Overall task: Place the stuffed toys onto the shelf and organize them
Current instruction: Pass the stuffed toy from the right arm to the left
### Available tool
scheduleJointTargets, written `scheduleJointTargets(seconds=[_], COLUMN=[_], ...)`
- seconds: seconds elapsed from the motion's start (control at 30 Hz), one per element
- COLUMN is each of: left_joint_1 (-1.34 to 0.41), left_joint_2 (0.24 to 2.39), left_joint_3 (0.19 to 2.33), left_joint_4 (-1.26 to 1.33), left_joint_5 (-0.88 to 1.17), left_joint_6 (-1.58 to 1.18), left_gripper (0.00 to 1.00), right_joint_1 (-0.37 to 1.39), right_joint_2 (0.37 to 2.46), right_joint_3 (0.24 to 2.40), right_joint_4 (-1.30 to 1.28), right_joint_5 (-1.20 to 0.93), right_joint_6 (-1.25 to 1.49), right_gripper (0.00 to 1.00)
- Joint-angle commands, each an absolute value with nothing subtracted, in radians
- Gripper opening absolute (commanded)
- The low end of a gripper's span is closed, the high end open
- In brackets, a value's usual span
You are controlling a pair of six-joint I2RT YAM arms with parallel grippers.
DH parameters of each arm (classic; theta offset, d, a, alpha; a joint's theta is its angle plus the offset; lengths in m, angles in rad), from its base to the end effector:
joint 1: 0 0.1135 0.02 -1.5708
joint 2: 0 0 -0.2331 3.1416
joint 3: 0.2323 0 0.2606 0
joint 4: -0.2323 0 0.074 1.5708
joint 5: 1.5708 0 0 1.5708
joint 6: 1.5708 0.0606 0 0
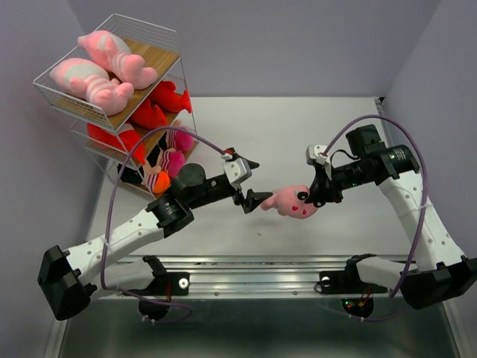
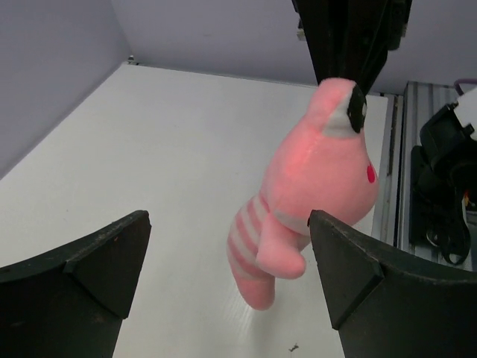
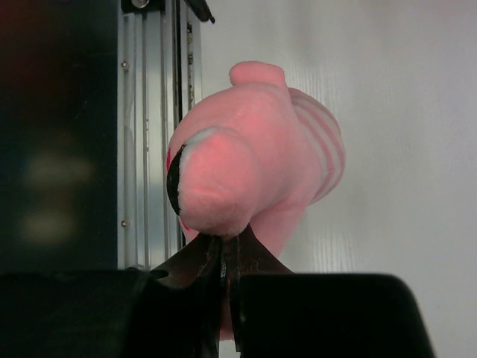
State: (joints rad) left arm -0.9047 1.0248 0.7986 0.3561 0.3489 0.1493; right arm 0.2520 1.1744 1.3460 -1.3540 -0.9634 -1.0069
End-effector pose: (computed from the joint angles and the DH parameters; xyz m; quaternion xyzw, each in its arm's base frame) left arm 0.1625 -0.2403 0.3313 0.4395 0.4959 -0.3794 0.6457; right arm 0.1917 0.1007 0.3304 -0.5842 0.6503 0.3595 0.3265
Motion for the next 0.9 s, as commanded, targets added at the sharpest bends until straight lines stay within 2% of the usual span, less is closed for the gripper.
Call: scheduleJointTargets(seconds=[0.0, 0.6, 0.8, 0.87], left_joint_1=[-0.873, -0.867, -0.89, -0.9], left_joint_2=[1.022, 1.192, 1.244, 1.25], left_joint_3=[0.741, 0.87, 0.87, 0.865], left_joint_4=[0.41, 0.407, 0.425, 0.433], left_joint_5=[0.537, 0.965, 0.953, 0.942], left_joint_6=[0.222, 0.095, 0.011, -0.014], left_gripper=[0.99, 0.97, 0.79, 0.63], right_joint_1=[0.276, 0.494, 0.503, 0.503], right_joint_2=[1.177, 1.249, 1.276, 1.279], right_joint_3=[1.362, 1.354, 1.385, 1.387], right_joint_4=[-1.387, -1.367, -1.342, -1.335], right_joint_5=[-1.071, -1.054, -1.052, -1.049], right_joint_6=[-1.012, -0.974, -0.937, -0.925], right_gripper=[0.03, 0.05, 0.07, 0.08])
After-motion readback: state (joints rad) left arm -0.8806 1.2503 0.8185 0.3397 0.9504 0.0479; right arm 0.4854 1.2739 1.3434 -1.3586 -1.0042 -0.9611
